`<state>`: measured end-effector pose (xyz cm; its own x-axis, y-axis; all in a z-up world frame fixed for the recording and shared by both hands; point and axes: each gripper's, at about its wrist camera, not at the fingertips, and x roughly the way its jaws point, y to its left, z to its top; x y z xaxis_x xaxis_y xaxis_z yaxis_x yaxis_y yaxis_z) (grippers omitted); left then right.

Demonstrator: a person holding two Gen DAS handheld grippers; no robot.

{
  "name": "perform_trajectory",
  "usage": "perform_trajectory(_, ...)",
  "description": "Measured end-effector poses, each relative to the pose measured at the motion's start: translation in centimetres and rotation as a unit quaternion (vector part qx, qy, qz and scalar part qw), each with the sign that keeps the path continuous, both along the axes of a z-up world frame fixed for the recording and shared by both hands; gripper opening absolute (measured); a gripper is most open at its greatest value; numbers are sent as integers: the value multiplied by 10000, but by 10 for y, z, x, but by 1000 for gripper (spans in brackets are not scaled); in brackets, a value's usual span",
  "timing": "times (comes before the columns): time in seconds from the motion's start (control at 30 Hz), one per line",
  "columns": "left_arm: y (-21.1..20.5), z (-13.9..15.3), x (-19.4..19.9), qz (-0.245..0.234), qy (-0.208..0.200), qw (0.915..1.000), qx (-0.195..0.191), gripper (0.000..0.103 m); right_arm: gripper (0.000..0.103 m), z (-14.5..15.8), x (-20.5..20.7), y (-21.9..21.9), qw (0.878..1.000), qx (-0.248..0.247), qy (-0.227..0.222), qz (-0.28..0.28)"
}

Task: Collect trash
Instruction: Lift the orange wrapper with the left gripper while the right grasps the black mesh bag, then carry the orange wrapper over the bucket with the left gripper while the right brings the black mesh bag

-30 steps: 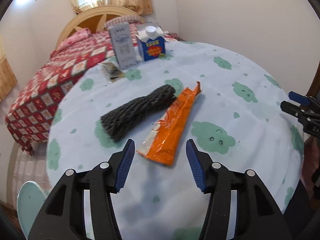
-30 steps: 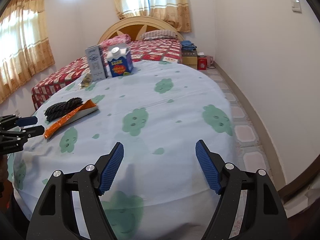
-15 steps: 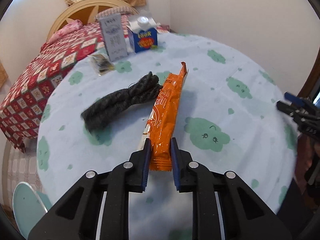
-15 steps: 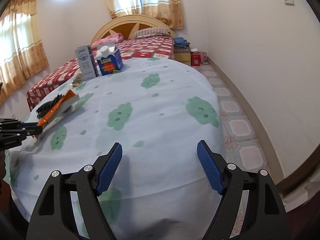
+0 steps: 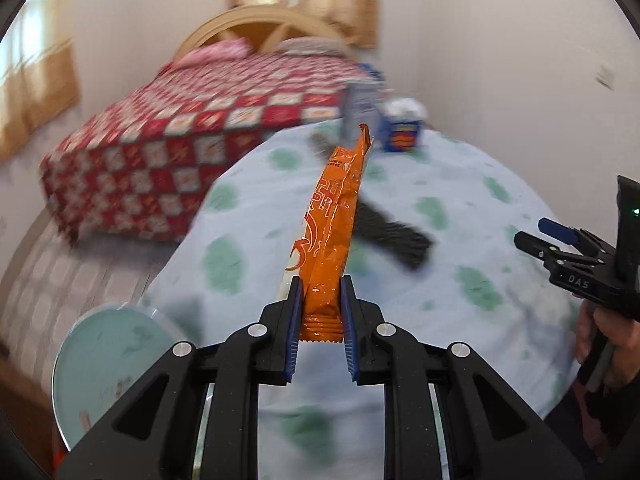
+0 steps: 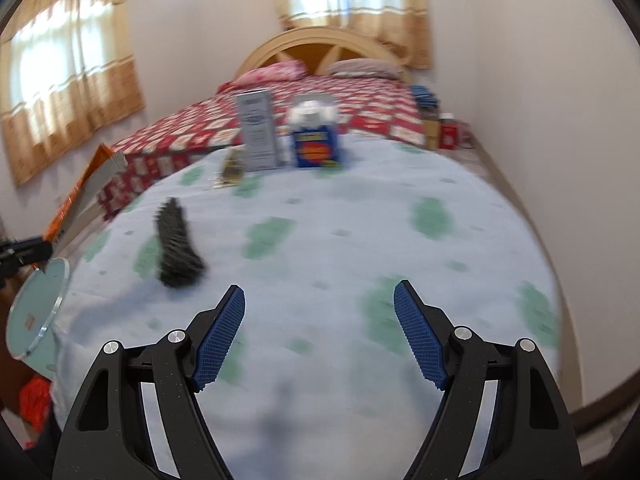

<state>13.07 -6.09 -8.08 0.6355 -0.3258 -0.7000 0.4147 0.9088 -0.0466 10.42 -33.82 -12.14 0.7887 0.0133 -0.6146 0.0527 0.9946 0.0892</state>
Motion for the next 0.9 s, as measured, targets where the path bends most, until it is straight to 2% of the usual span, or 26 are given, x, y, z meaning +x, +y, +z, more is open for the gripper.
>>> perform_trajectory(0.2, 38, -16, 1, 316, 142, 9993, 131, 19, 70, -3, 45, 50, 9980, 111, 369, 496)
perform_trajectory(0.33, 52, -23, -4, 389, 209, 9990, 112, 19, 59, -18, 69, 70, 9930, 299, 884, 726)
perform_trajectory(0.4, 59, -25, -7, 448, 234, 9987, 78, 19, 32, -20, 72, 75, 9912, 375, 975, 811)
perform_trajectory(0.47, 67, -26, -12, 529, 237, 9983, 42, 19, 22, -17, 68, 80, 9918, 296, 891, 863)
perform_trajectory(0.5, 72, -25, -13, 590, 230, 9980, 22, 19, 13, -16, 66, 81, 9918, 286, 869, 887)
perform_trajectory(0.77, 108, -14, -32, 953, 150, 9953, -95, 19, 10, -3, 45, 103, 9917, 264, 532, 1140)
perform_trajectory(0.9, 119, -12, -43, 1073, 107, 9942, -35, 19, 10, 7, 40, 112, 9904, 357, 372, 1281)
